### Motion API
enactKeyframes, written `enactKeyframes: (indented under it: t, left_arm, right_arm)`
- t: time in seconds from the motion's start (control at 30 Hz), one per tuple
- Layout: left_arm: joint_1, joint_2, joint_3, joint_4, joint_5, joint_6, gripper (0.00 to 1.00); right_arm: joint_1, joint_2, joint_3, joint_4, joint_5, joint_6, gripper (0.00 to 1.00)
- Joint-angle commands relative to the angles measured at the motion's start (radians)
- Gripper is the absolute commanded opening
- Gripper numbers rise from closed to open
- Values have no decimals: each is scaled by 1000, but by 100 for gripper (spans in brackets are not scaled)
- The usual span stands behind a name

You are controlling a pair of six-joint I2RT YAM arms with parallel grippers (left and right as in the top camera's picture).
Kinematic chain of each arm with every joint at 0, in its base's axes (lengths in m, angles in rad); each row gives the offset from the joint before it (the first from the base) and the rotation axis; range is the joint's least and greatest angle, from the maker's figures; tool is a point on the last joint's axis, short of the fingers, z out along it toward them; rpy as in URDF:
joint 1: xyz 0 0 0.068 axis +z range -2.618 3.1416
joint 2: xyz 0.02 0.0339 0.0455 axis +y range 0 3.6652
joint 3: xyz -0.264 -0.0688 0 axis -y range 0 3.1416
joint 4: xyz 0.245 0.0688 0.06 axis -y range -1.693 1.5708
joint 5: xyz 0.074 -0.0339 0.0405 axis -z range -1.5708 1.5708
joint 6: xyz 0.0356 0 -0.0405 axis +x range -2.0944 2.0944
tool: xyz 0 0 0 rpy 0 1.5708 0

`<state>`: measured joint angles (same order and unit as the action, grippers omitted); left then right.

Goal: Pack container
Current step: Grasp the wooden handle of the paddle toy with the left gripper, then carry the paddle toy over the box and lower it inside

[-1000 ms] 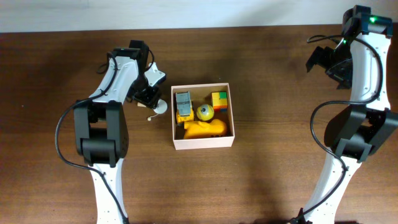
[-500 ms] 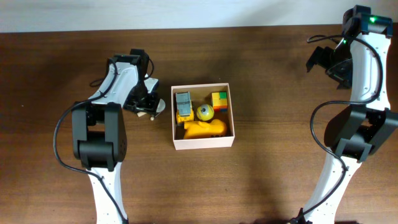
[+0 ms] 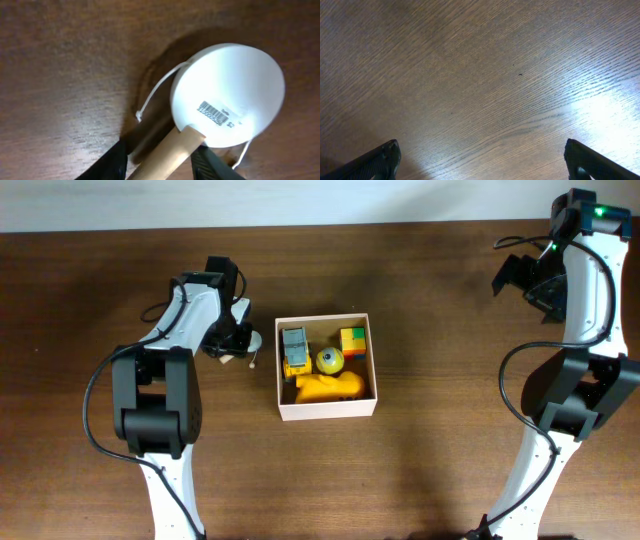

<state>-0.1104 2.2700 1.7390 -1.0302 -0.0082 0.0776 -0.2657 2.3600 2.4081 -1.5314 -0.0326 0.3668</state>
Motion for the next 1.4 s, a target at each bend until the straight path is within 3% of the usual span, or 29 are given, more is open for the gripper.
enactKeyframes:
  t: [0.0,0.03,0.13,0.97,1.2,1.37]
  left_arm:
    - [2,54,-36,21,32,1,33]
    - [2,54,-36,20,32,1,27]
    - [2,54,-36,19,48,1,23]
    - [2,52,95,-97,92,2,16]
    - [2,43,342,-258,96,9,16]
    - [1,12,556,-420,240,153,16]
  right_arm:
    - [3,3,-2,3,-5,9,99]
    - [3,3,-2,3,-5,9,99]
    - [3,3,-2,3,-5,9,99]
    - [3,3,-2,3,-5,9,99]
    - [3,3,-2,3,-5,9,99]
    - [3,3,-2,3,-5,9,99]
